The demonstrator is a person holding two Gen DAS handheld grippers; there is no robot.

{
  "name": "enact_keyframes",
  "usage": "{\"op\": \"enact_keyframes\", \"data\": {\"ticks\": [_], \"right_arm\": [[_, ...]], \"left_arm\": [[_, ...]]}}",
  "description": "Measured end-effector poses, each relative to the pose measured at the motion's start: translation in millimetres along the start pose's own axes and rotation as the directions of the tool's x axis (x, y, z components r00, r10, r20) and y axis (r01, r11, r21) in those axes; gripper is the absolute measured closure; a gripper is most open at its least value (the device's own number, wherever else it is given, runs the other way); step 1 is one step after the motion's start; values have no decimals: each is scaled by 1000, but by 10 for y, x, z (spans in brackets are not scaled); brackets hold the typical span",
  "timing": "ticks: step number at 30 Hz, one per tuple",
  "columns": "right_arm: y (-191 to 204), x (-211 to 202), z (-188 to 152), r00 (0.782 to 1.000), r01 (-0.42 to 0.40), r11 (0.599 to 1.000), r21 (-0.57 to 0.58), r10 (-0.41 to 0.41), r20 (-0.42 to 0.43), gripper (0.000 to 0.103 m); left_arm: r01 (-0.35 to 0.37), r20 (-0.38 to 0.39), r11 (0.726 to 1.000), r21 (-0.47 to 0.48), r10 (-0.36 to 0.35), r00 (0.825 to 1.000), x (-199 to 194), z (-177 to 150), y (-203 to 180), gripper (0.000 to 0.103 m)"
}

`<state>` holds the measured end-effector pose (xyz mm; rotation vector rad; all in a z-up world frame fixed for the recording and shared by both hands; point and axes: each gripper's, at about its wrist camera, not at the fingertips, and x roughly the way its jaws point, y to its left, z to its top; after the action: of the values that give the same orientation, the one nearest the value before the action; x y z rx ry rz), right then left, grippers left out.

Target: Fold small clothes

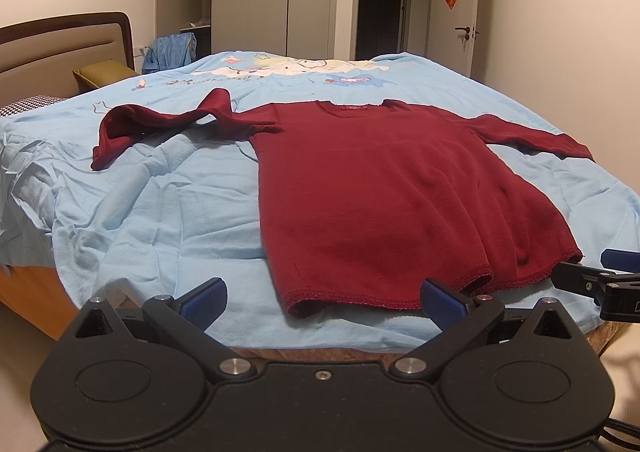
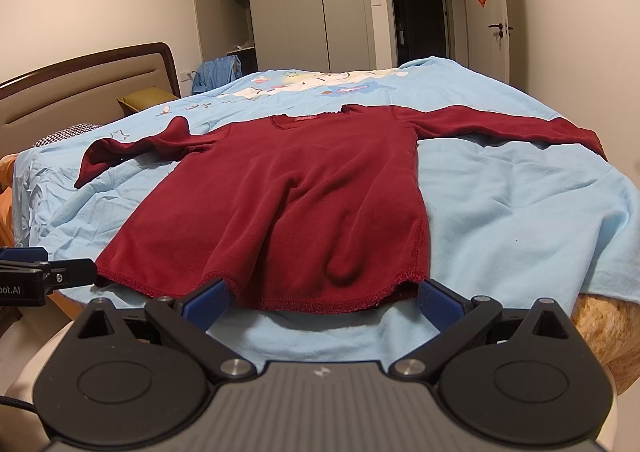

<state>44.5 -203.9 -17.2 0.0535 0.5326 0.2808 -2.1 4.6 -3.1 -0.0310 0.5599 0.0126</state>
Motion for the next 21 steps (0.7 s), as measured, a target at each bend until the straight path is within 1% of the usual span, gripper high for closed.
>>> {"op": "enact_keyframes", "data": {"ticks": [21], "right_arm": [[9,17,-33,1000,-3,1000,0,3,-8,0]], "left_arm": [[-1,-12,1000,2,1,1000,42,-42,-2,1]]}}
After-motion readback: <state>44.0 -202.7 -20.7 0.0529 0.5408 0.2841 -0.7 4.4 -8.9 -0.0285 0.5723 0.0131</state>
